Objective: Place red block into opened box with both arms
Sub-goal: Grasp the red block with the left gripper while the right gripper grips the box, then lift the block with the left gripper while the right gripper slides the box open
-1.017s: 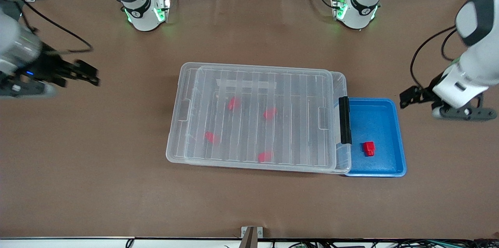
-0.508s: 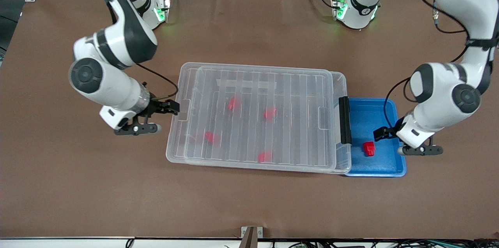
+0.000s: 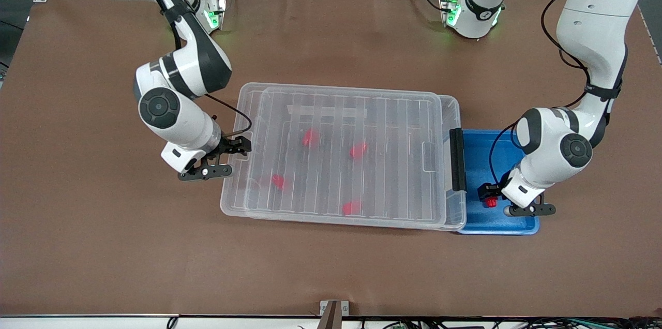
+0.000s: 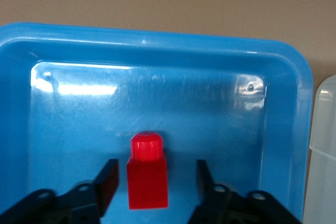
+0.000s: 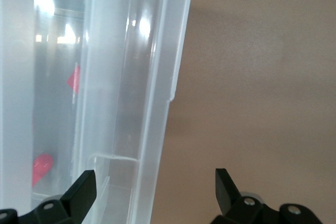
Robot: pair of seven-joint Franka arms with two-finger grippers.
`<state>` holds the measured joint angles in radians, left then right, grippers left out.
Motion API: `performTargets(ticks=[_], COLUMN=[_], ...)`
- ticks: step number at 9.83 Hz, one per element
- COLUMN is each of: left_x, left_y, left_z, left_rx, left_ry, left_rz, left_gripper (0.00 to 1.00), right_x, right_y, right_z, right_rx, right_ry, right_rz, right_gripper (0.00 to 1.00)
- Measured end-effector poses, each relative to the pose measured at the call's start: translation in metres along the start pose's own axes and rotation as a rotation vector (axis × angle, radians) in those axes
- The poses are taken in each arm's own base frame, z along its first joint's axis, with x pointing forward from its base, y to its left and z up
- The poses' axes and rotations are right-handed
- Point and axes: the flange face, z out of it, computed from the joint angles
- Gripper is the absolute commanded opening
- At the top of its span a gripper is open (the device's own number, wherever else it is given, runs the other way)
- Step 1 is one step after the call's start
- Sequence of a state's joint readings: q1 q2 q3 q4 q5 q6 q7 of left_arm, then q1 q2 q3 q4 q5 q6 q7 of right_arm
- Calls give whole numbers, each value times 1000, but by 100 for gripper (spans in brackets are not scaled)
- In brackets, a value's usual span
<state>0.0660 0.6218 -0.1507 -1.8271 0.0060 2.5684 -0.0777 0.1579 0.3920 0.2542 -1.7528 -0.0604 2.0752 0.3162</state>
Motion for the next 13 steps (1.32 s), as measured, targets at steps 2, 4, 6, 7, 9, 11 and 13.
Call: performTargets(ticks=[2, 4, 6, 7, 9, 11, 13], left_x=[0, 11, 23, 23, 9, -10, -30], left_y=[-1, -3, 4, 14, 48, 81, 137], left_z=[9, -11, -85, -135, -211, -238, -226], left_rx=[-3, -1, 15, 22, 25, 25, 6], left_ry=[6, 22, -14, -23, -30, -69, -110], left_rz=[-2, 1, 18, 33, 75, 84, 51], left_gripper=[1, 0, 0, 0, 0, 0, 0], right_x=[1, 1, 2, 3, 6, 8, 7], right_y=[-1, 1, 5, 9, 34, 69, 95], right_z=[4, 6, 8, 8, 6, 5, 2], right_rx=[2, -16, -40, -46, -56, -69, -76], right_ry=[10, 17, 21, 24, 5, -36, -63], right_rz=[-2, -13, -23, -22, -25, -27, -37], right_gripper=[100, 100, 100, 100, 100, 100, 100])
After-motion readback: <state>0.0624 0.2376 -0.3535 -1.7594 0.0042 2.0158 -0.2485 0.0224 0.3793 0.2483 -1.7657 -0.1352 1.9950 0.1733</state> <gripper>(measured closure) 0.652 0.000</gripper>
